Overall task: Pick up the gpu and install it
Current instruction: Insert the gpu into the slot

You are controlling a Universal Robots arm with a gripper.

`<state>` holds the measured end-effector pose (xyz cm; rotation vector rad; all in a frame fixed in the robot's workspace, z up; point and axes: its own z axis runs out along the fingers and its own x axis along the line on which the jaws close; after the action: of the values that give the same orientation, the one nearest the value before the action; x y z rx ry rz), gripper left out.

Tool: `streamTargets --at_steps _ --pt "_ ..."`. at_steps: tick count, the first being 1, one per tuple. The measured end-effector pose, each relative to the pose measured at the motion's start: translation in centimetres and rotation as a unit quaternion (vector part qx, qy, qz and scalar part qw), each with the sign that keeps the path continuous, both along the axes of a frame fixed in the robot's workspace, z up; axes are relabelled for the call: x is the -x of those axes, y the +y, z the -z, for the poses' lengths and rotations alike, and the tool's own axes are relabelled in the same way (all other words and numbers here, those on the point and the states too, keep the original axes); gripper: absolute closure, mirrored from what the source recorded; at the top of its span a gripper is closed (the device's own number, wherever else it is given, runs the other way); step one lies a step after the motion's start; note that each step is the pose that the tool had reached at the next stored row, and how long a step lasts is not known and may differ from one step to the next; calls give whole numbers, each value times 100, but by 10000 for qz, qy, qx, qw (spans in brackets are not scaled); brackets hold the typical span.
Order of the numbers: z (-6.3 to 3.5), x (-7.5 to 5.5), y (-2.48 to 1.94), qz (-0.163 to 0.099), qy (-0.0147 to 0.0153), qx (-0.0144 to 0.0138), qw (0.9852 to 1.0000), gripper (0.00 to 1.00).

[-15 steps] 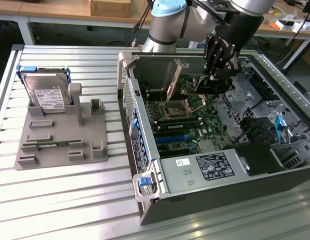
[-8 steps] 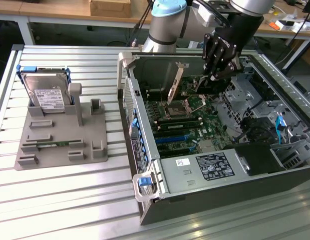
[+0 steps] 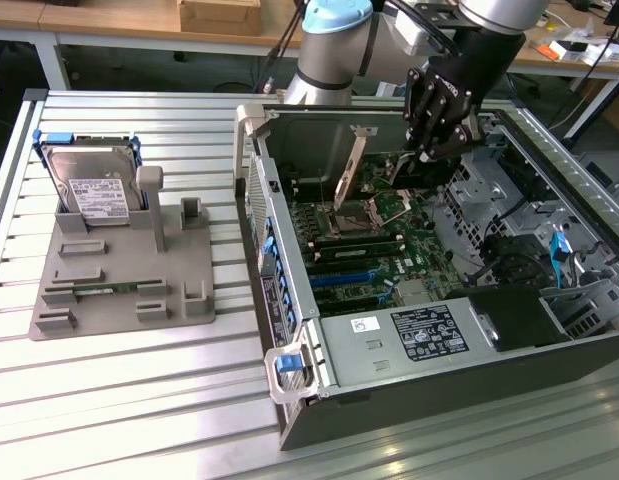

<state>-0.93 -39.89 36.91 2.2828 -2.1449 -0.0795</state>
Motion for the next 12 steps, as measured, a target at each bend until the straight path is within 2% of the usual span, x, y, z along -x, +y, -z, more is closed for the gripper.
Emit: streamTargets --at_steps 12 --pt "108 0 -1 0 0 0 10000 73"
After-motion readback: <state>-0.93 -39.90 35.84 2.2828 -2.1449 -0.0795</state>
